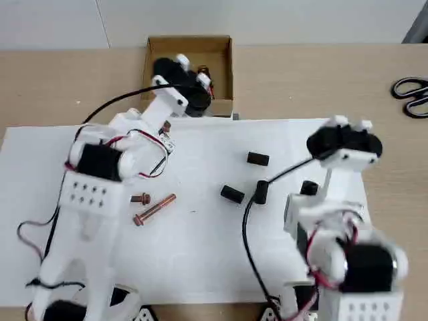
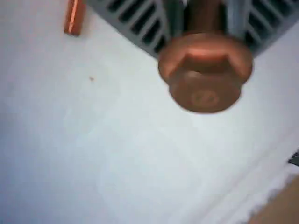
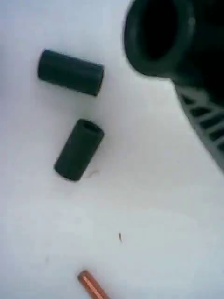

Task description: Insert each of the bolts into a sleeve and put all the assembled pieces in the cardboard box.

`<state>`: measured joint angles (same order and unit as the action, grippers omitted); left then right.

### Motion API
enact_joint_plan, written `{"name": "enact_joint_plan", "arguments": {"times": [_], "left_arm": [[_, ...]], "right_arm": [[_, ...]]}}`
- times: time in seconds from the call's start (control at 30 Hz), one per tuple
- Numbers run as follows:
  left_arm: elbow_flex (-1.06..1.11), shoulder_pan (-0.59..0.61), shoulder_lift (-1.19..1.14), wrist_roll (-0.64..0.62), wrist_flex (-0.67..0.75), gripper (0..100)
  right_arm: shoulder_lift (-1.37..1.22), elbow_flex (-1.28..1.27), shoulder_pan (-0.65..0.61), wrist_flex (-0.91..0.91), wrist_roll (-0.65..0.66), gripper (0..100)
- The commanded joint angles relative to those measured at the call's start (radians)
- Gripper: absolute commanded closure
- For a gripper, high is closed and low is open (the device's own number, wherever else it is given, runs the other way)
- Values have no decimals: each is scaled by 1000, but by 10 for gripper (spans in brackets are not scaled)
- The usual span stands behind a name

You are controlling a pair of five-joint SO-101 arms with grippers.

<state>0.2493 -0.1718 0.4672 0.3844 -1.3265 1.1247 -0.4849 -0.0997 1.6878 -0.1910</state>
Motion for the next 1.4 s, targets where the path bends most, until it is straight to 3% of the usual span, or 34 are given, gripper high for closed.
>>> {"name": "enact_joint_plan", "arguments": {"times": [0.0, 0.17, 0.37, 0.5, 0.67, 0.97, 1.1, 1.37], "left_arm": [[-30, -5, 95, -60, -5, 995], [-28, 0, 172, -132, 17, 995], [64, -5, 336, -453, 135, 995], [214, -5, 489, -681, 244, 995], [463, -32, 707, -858, 385, 995], [869, -180, 1165, -934, 571, 995], [1006, -186, 1344, -936, 626, 995], [1000, -215, 1350, -977, 631, 995]], "right_arm": [[76, 41, -33, -7, 9, 995], [180, -41, -39, -127, 9, 995], [332, -226, -50, -312, 9, 995], [424, -348, -173, -395, 6, 995], [550, -525, -295, -498, 11, 995], [687, -687, -447, -607, 12, 995], [684, -749, -539, -651, 86, 995], [684, -836, -654, -714, 212, 995]]}}
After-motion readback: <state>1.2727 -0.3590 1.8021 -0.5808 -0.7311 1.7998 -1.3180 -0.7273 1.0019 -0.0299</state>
